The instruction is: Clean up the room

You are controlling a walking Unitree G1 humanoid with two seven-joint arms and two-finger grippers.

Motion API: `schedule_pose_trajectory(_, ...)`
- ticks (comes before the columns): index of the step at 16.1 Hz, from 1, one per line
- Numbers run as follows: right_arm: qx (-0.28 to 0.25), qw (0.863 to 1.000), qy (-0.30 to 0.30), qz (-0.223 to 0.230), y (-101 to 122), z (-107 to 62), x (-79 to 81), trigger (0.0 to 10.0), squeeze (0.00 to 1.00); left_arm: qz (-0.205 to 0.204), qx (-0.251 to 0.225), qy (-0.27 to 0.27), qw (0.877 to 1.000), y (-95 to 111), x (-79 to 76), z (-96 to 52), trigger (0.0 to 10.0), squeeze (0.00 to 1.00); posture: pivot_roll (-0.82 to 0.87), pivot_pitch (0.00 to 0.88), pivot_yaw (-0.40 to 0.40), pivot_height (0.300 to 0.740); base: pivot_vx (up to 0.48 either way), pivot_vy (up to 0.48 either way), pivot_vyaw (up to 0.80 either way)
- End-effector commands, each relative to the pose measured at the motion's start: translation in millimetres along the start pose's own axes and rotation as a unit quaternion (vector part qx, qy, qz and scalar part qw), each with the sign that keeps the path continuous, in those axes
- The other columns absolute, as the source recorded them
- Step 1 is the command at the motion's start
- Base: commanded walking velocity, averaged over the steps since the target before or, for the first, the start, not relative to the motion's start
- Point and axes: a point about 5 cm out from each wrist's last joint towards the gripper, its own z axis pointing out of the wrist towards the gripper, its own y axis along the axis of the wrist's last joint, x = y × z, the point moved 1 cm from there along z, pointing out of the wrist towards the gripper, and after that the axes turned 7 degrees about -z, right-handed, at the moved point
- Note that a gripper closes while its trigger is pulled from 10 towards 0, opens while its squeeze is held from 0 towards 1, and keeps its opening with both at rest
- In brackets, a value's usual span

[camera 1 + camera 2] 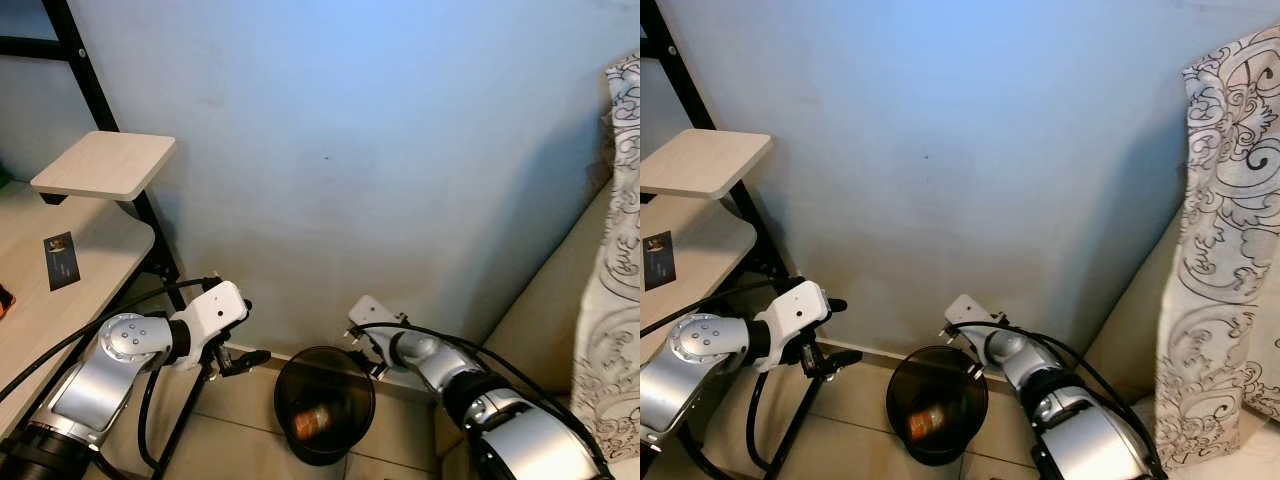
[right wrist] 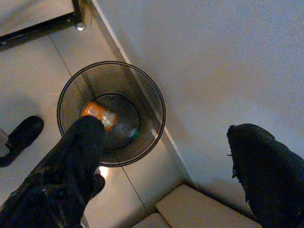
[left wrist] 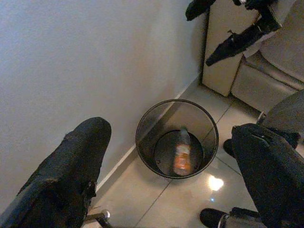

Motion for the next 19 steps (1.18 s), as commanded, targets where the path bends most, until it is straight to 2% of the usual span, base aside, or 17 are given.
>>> schedule_pose_trajectory(1, -0.015, 0.999, -0.014, 0.025, -1.8, -1.9, -4.6, 10.0, 1.0, 0.006, -0.003, -0.004, 1.0, 2.4, -1.3, 3.2, 10.0, 0.0, 0.0, 0.0, 0.006, 0.74, 0.0, 0.0, 0.0)
schedule_pose_trajectory(3, -0.084, 0.991, -0.055, 0.092, -0.2, -8.5, -15.7, 10.0, 1.0, -0.01, -0.026, 0.0, 1.0, 6.1, -6.4, 7.7, 10.0, 0.0, 0.0, 0.0, -0.001, 0.74, 0.0, 0.0, 0.0)
schedule_pose_trajectory(4, -0.127, 0.98, -0.084, 0.128, -0.1, -14.3, -20.9, 10.0, 1.0, -0.02, -0.037, 0.011, 0.999, 7.0, -10.4, 10.8, 10.0, 0.0, 0.0, 0.0, -0.001, 0.74, 0.0, 0.0, 0.0)
schedule_pose_trajectory(6, -0.194, 0.935, -0.128, 0.267, -8.2, -30.6, -24.1, 10.0, 1.0, -0.069, -0.077, 0.067, 0.992, 8.3, -11.1, 17.3, 10.0, 0.0, -0.03, 0.0, 0.016, 0.74, 0.0, 0.0, -0.4)
schedule_pose_trajectory(7, -0.204, 0.927, -0.131, 0.286, -9.6, -34.7, -22.9, 10.0, 1.0, -0.087, -0.088, 0.086, 0.989, 9.2, -9.0, 18.8, 10.0, 0.0, -0.03, 0.0, 0.016, 0.74, 0.0, 0.0, -0.8)
schedule_pose_trajectory(8, -0.214, 0.918, -0.14, 0.302, -13.8, -41.9, -18.5, 10.0, 1.0, -0.122, -0.107, 0.123, 0.979, 9.0, -7.8, 22.0, 10.0, 0.0, -0.04, 0.0, 0.026, 0.74, 0.0, 0.0, -0.8)
schedule_pose_trajectory(9, -0.214, 0.916, -0.14, 0.309, -17.4, -44.3, -14.6, 10.0, 1.0, -0.136, -0.107, 0.143, 0.975, 6.4, -8.6, 23.7, 10.0, 0.0, -0.05, 0.0, 0.035, 0.74, 0.0, 0.0, -0.8)
schedule_pose_trajectory(10, -0.192, 0.918, -0.139, 0.318, -31.2, -48.1, -3.3, 10.0, 1.0, -0.168, -0.096, 0.182, 0.964, -3.2, -15.1, 26.1, 10.0, 0.0, -0.04, 0.0, 0.037, 0.74, 0.0, 0.0, -0.8)
schedule_pose_trajectory(11, -0.188, 0.917, -0.142, 0.322, -35.1, -50.2, -0.3, 10.0, 1.0, -0.176, -0.09, 0.194, 0.961, -6.2, -16.9, 25.6, 10.0, 0.0, -0.04, 0.0, 0.034, 0.74, 0.0, 0.0, -0.8)
schedule_pose_trajectory(13, -0.183, 0.915, -0.142, 0.33, -41.4, -54.4, 3.7, 10.0, 1.0, -0.172, -0.084, 0.226, 0.955, -11.5, -15.2, 19.8, 10.0, 0.0, -0.02, 0.0, 0.012, 0.74, 0.0, 0.0, -0.8)
schedule_pose_trajectory(14, -0.186, 0.909, -0.142, 0.344, -41.7, -56.0, 5.9, 10.0, 1.0, -0.169, -0.085, 0.245, 0.951, -14.0, -11.7, 13.7, 10.0, 0.0, -0.01, 0.0, -0.005, 0.74, 0.0, 0.0, -0.8)
schedule_pose_trajectory(15, -0.187, 0.91, -0.14, 0.342, -40.6, -56.9, 6.7, 10.0, 1.0, -0.172, -0.089, 0.247, 0.949, -13.9, -10.4, 12.3, 10.0, 0.0, -0.01, 0.0, -0.005, 0.74, 0.0, 0.0, -0.8)
schedule_pose_trajectory(16, -0.189, 0.912, -0.136, 0.339, -39.4, -58.7, 8.0, 10.0, 1.0, -0.159, -0.086, 0.263, 0.948, -12.4, -6.1, 10.7, 10.0, 0.0, -0.01, 0.0, -0.004, 0.74, 0.0, 0.0, -0.8)
schedule_pose_trajectory(18, -0.206, 0.914, -0.108, 0.332, -38.4, -57.6, 9.5, 10.0, 1.0, -0.168, -0.087, 0.292, 0.938, -10.0, -0.5, 10.4, 10.0, 0.0, 0.01, 0.0, -0.006, 0.74, 0.0, 0.0, -0.8)
schedule_pose_trajectory(19, -0.213, 0.915, -0.095, 0.329, -37.4, -56.9, 9.6, 10.0, 1.0, -0.161, -0.09, 0.282, 0.942, -6.4, -2.6, 12.0, 10.0, 0.0, 0.01, 0.0, -0.012, 0.74, 0.0, 0.0, -0.8)
